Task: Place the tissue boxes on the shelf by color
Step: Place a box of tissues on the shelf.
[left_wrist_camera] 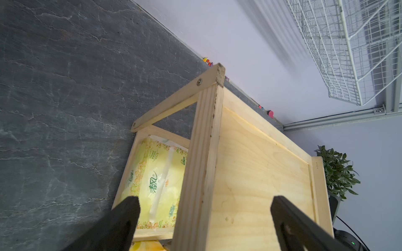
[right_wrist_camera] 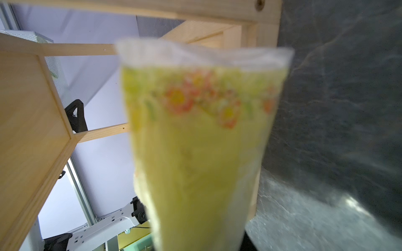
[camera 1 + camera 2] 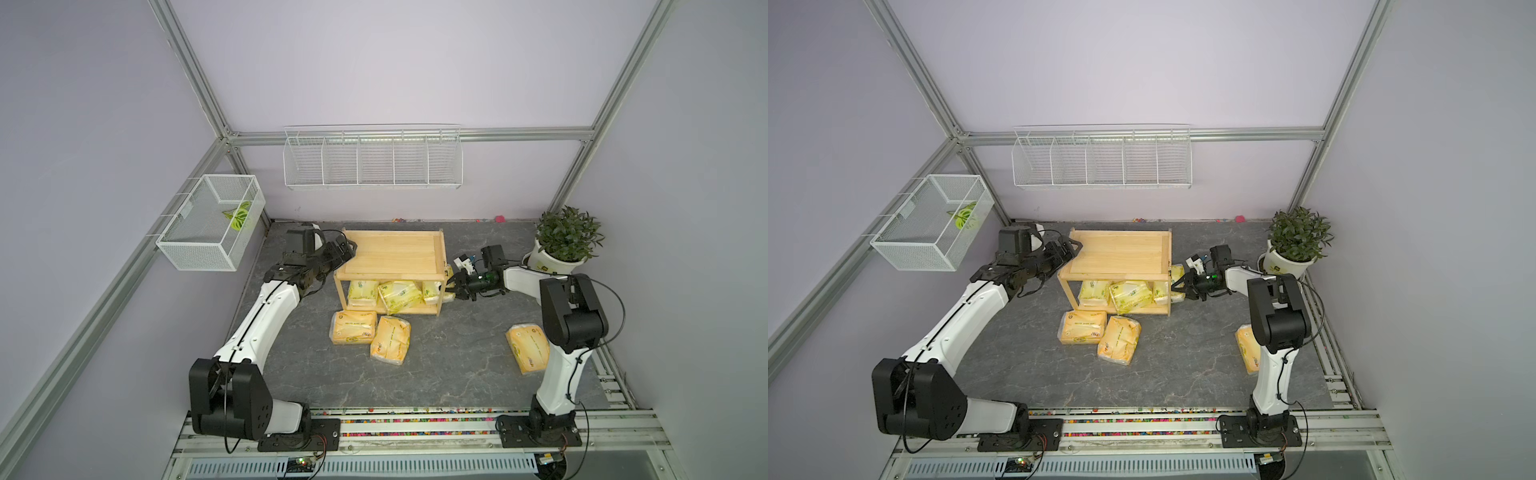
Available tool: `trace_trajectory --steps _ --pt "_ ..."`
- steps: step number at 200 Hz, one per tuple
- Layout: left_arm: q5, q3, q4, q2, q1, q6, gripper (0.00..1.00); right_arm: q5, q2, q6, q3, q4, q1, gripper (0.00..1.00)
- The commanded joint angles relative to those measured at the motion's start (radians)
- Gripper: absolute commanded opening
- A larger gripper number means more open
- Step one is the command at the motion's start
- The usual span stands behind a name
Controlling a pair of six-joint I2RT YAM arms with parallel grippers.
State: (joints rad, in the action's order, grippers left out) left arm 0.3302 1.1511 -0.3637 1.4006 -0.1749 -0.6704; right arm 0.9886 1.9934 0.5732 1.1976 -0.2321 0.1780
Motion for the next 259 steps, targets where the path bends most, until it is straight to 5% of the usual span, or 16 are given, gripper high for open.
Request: trace_trajectory --steps 1,63,140,196,259 --pt "0.025 0.001 0.024 0.008 0.003 0.023 1.00 0.005 0.035 0.058 0.004 0.056 0.004 0.14" --pt "0.044 -0.014 0.038 0.013 -0.006 0.030 1.00 -0.022 0.059 0.400 -0.065 0.479 0.014 0.14" --pt "0.063 -0.030 0.051 0.018 -0.026 0.034 1.00 -0.029 0.130 0.376 0.026 0.410 0.084 0.18" --pt "0.044 -0.017 0.050 0.014 -0.030 0.034 1.00 -0.083 0.066 0.295 0.003 0.311 0.071 0.59" --pt "-0.086 0.019 -0.002 -0.051 -0.004 0.031 1.00 -0.138 -0.038 0.225 -0.062 0.229 0.019 0.73"
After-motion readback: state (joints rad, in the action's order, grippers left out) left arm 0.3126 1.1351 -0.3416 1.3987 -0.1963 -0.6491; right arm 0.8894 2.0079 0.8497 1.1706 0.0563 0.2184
